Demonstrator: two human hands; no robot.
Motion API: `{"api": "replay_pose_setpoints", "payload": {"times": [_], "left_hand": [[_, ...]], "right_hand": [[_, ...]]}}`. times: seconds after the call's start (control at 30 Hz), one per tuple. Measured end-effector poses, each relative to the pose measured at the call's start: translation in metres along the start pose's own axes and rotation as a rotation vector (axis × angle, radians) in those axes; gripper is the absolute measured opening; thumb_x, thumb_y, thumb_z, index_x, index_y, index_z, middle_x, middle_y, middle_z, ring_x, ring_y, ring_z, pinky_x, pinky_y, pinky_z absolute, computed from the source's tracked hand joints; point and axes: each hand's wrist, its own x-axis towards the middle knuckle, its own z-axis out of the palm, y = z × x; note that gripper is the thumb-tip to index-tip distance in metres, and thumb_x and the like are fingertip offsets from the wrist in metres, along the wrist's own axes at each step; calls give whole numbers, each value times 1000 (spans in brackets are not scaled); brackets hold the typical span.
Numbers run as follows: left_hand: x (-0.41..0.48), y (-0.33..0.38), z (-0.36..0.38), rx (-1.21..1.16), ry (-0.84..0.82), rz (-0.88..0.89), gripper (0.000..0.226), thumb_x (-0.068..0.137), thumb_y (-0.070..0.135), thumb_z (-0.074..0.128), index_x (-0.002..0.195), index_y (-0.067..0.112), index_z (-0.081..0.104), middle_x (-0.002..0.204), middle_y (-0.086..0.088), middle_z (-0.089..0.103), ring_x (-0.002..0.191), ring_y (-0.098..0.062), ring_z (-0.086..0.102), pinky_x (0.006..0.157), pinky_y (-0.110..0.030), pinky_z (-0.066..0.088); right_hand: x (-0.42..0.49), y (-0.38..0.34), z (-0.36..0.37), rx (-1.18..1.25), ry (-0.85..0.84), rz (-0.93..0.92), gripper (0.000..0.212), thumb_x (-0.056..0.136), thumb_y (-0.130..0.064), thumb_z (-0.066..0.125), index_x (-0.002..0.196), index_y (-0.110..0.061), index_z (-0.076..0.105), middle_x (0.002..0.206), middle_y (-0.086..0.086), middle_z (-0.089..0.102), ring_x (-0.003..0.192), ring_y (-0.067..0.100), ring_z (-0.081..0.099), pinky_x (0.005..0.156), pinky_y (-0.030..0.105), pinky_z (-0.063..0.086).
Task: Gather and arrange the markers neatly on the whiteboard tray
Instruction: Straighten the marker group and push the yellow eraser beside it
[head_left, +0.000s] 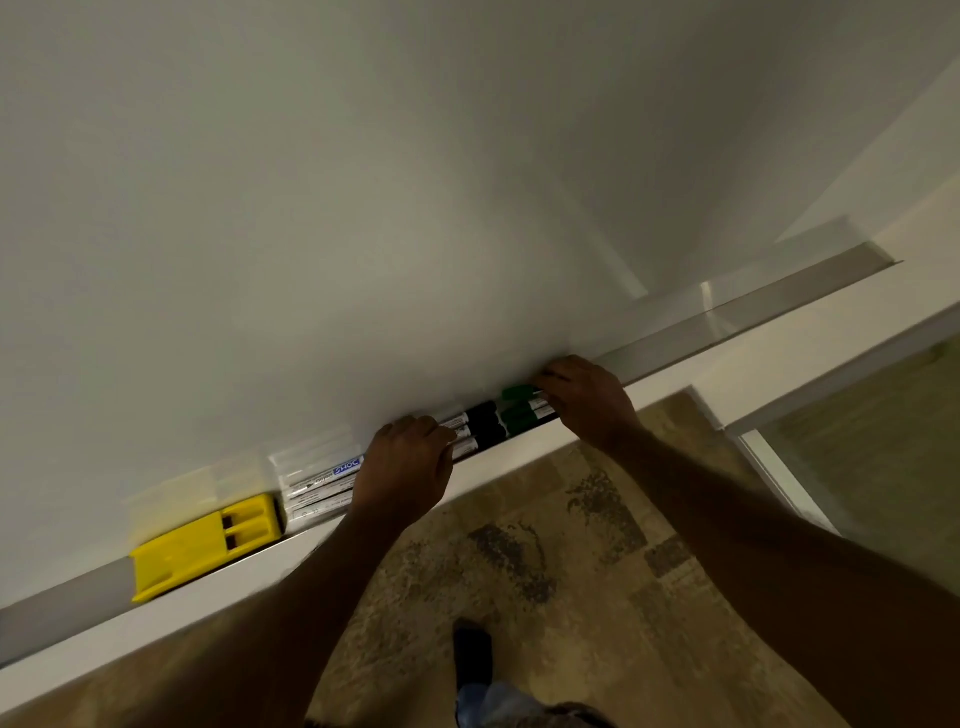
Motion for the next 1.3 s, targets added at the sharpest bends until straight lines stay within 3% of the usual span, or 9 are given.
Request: {"api": "replay_pose_setpoints", "payload": {"times": [0.17,0.37,0.57,0.7,0.77,0.83,1.03,1.3], "left_hand": [[-9,-4,4,21,22,-20,10,85,17,62,90,16,71,89,-3,67,85,-26,62,75,-37,48],[-23,-12,6,30,2,-52,13,82,15,65,94,15,71,93,-4,67,86,-25,61,74,-38,47],[-44,-23,12,-3,84,-100,21,82,19,66,102,14,68,101,-5,64,95,-27,60,78,-38,46],[-68,-30,19,54,57,-223,41,87,40,54,120,17,59,124,-8,55,115,-30,50,99,-48,39],[-76,-32,23,110,-8,-231,52,90,49,45,131,18,52,135,-11,48,126,-33,43,108,-55,31],[-83,-31,27,167,-84,-201,61,92,57,35,140,20,43,146,-13,39,137,-33,34,113,-59,19],[-97,-29,42,198,-202,-235,85,91,70,24,153,12,14,161,-15,4,149,-32,2,115,-63,10],[-97,-27,48,199,-244,-273,94,90,75,18,152,5,7,161,-15,-4,149,-29,-5,116,-60,8]], "right_hand": [[-7,-6,9,-36,-23,61,39,69,6,71,105,-9,72,103,12,68,93,33,64,65,41,59],[-15,-9,12,-31,8,104,38,75,6,67,112,-5,69,110,13,66,103,34,61,85,44,56],[-22,-4,12,188,197,535,29,87,-7,62,115,-3,62,115,16,60,107,30,56,89,45,53],[-27,-6,15,250,70,724,49,93,-33,58,132,-4,48,132,17,51,119,31,50,104,48,42],[-29,-11,19,247,-46,740,62,97,-42,48,144,-5,34,150,15,38,138,30,36,119,46,22],[-30,-17,22,239,-100,726,68,99,-46,43,149,-4,23,157,14,26,146,26,23,121,41,9],[-28,-25,25,252,-132,727,72,98,-47,42,151,-4,18,159,14,22,147,26,18,121,39,6],[-32,-25,25,239,-119,701,72,97,-41,50,149,-2,21,157,16,27,146,28,23,121,41,11]]}}
